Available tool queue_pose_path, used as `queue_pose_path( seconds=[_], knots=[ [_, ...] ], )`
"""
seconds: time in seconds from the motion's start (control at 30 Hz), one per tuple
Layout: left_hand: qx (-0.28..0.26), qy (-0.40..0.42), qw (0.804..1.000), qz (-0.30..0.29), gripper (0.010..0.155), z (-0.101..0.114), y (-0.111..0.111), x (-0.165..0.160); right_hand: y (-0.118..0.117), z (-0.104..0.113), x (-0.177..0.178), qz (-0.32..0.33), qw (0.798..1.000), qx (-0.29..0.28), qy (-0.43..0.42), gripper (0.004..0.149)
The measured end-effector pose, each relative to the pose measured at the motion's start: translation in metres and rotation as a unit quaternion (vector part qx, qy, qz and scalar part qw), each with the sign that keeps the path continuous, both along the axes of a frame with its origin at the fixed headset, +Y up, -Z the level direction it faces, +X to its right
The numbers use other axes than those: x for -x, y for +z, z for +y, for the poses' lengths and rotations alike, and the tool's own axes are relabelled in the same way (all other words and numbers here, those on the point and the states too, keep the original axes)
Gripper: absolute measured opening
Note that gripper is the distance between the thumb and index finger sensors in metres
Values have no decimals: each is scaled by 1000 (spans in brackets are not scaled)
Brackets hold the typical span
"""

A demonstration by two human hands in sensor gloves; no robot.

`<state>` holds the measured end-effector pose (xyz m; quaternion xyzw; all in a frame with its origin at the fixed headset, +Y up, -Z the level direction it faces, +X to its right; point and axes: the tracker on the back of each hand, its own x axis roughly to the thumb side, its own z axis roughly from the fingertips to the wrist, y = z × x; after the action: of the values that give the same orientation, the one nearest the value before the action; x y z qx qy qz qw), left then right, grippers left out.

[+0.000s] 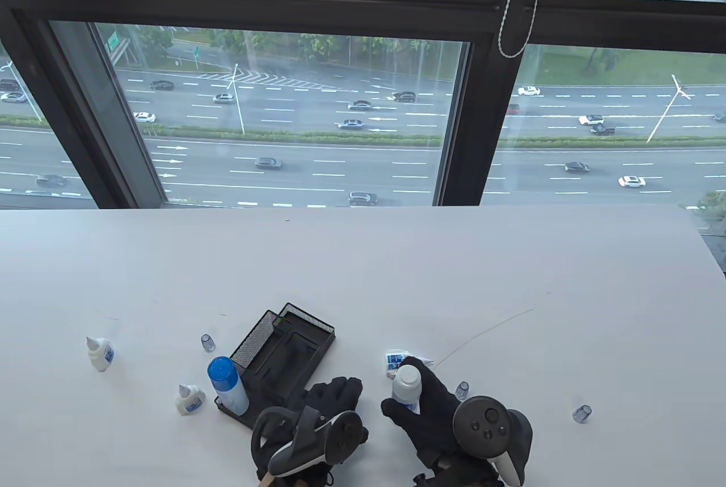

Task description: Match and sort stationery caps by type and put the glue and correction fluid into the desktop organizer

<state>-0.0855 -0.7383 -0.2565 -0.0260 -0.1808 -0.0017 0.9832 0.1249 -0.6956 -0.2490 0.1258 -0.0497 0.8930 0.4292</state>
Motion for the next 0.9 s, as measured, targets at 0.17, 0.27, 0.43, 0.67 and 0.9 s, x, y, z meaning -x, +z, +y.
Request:
queue_pose_path(
  seconds=[0.17, 0.27, 0.43, 0.67, 0.9],
  knots=[
    [27, 1, 1000, 6, 77, -8, -7, 0, -2, 0, 0, -3, 1000, 4, 2, 78],
    [36, -4, 999, 11, 73, -14, -11, -1, -3, -2, -1, -4, 1000, 4, 6, 76],
    [24, 8, 1000, 10, 67, -12, -12, 0, -6, -6, 0, 0, 1000, 14, 15, 74],
    [-43, 229, 972, 4, 65, 55, -6, 18, -7, -8, 1, 0, 1000, 20, 24, 74],
    [-93, 366, 923, -79, 63, 130, 17, 28, -4, -7, 13, 46, 998, 37, 28, 73]
  ],
)
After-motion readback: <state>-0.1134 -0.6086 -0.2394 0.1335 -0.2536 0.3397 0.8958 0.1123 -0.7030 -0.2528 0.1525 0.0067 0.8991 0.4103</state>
